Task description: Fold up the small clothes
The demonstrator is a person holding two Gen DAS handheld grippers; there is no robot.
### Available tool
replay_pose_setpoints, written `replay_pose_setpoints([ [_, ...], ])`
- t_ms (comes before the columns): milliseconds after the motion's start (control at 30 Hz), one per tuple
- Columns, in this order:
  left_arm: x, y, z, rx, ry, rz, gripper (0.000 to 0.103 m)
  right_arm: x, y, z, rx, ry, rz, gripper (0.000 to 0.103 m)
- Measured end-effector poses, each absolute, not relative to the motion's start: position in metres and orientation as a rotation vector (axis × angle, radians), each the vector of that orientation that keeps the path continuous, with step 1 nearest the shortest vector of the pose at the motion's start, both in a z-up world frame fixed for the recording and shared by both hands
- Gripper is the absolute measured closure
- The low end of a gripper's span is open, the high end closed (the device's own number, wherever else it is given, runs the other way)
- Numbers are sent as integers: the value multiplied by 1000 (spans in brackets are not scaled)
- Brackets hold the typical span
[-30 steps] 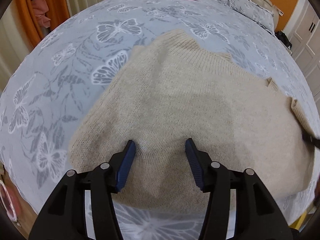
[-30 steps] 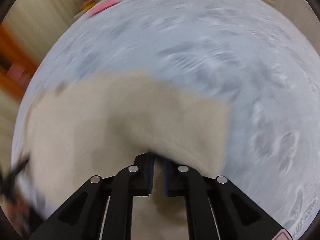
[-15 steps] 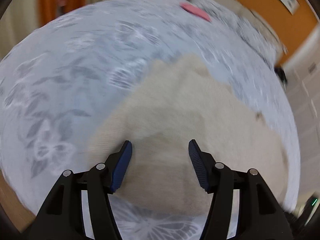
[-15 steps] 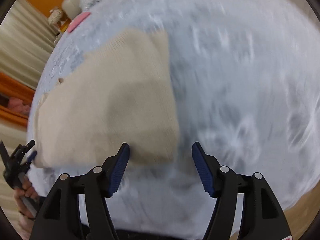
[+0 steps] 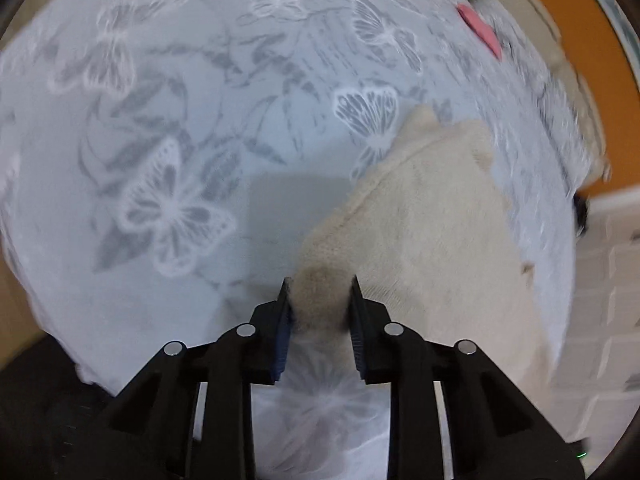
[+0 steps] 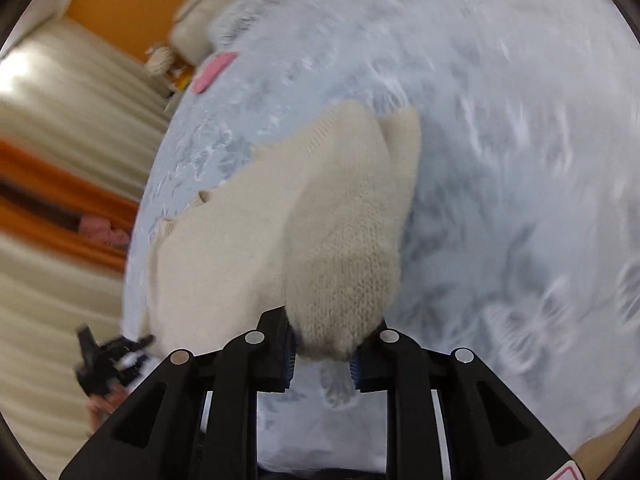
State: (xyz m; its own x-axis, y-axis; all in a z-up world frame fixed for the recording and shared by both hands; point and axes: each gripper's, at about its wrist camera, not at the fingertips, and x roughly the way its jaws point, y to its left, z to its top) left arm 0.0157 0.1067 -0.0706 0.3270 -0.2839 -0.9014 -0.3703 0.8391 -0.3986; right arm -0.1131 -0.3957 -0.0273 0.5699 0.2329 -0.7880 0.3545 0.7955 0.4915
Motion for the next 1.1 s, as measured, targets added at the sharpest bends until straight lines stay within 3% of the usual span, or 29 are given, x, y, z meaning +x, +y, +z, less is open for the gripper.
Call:
replay_pose_setpoints([
  [133, 12, 111, -85, -638, 1321, 121, 78, -104, -403, -101, 591, 1210, -179, 83],
  [267, 10, 103, -73, -500, 1302, 143, 77, -115, -401, -69, 614, 1117, -163, 80],
  [400, 5, 92, -50, -432, 1246, 106, 75, -119, -405, -62, 453, 1147, -315, 61],
  [433, 2, 92, -40, -423, 1216, 82, 75, -125, -413, -54, 473, 1112, -348, 61],
  [500, 5, 79, -12, -383, 1131, -10, 63, -129, -416, -30, 502, 1018, -360, 61],
  [567, 18, 58, 11, -307, 1060, -57, 58, -118, -408, -9, 491, 954, -306, 66],
  [667, 47, 22, 22, -255, 1024, -157, 58, -77, -384, 10, 446, 918, -185, 84],
  [800, 97, -29, -4, -143, 1054, -178, 58, -18, -358, 2, 387, 939, -104, 87],
  [933, 127, -8, -54, -150, 1131, 0, 58, 21, -382, -39, 342, 1004, -188, 87],
  [1000, 134, 11, -75, -220, 1132, 3, 58, 26, -420, -75, 337, 1086, -322, 94],
  [1100, 127, 2, -71, -120, 1077, -9, 58, 14, -443, -67, 476, 1036, -286, 96],
])
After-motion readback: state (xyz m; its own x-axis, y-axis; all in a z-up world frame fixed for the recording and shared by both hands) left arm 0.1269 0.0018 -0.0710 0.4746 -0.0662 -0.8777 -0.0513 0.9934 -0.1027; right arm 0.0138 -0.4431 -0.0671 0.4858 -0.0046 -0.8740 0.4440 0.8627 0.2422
